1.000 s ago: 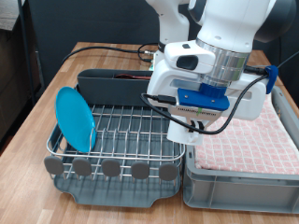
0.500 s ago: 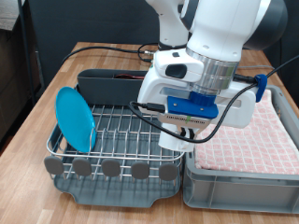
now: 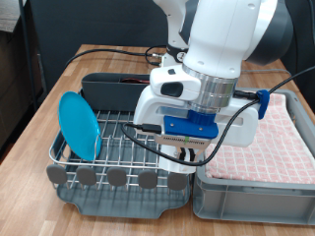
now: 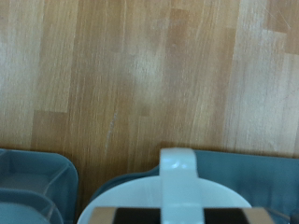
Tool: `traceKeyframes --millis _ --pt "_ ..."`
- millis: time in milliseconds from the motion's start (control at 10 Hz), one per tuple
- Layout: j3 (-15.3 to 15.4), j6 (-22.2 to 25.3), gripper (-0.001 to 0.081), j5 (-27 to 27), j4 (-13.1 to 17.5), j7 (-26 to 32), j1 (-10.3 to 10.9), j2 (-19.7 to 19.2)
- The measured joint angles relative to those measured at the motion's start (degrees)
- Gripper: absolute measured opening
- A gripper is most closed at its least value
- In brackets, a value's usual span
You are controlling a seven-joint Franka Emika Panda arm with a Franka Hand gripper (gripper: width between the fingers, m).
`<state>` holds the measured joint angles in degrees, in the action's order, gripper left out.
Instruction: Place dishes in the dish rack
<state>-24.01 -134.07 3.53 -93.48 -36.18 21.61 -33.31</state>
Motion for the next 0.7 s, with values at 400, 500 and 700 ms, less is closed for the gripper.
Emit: traceKeyframes --millis 400,500,700 --pt "2.78 2.06 0.0072 2.83 3.94 1.29 -3.22 -3.28" --pt "3.4 3.96 0.0072 3.39 5.32 1.57 -4.01 -4.1" --pt "4.55 6.37 0.0072 4.25 7.59 2.2 -5.37 -5.6"
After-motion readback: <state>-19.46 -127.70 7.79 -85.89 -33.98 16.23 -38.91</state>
